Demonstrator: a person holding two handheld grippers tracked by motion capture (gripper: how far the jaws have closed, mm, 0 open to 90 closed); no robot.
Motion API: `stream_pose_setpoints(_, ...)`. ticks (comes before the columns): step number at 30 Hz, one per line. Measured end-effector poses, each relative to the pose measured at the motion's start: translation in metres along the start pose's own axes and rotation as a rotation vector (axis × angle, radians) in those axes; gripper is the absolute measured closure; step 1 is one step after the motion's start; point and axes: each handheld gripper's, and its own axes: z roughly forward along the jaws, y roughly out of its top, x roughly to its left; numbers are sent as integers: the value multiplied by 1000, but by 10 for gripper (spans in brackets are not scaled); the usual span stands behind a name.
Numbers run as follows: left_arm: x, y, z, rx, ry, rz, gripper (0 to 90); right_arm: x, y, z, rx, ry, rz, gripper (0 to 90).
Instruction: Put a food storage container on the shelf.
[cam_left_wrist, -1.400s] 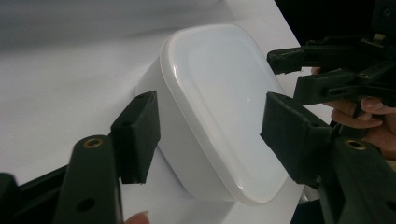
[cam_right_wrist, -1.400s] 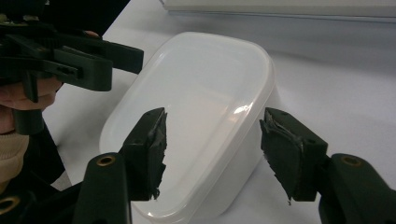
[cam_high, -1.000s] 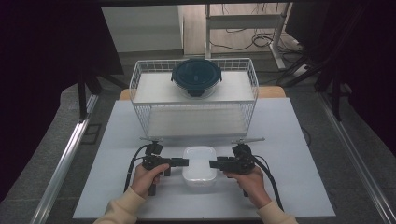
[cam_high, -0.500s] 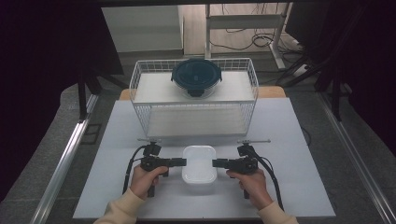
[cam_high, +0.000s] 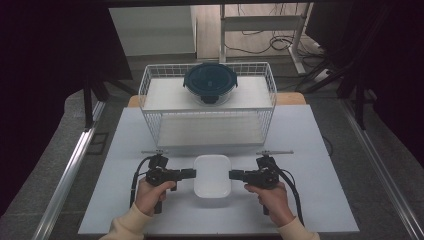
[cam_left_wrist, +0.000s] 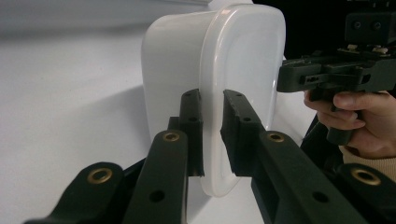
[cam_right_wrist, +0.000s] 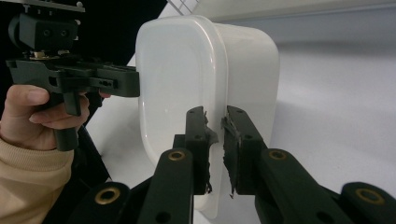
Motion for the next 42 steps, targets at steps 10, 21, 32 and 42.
stream_pose_setpoints(10, -31, 17, -28, -80, 14, 108, 797, 30, 20, -20, -69, 6, -118, 798)
stream_pose_setpoints(21, -65, 59, -57, -144, 19, 191, 797, 63, 64, -44, -128, -2, -213, 797)
stream_pose_setpoints(32, -99, 111, -91, -211, 31, 261, 796, 101, 119, -70, -177, -4, -296, 797)
stream_pose_setpoints(42, -125, 184, -118, -228, 25, 291, 794, 133, 189, -94, -219, -18, -340, 796)
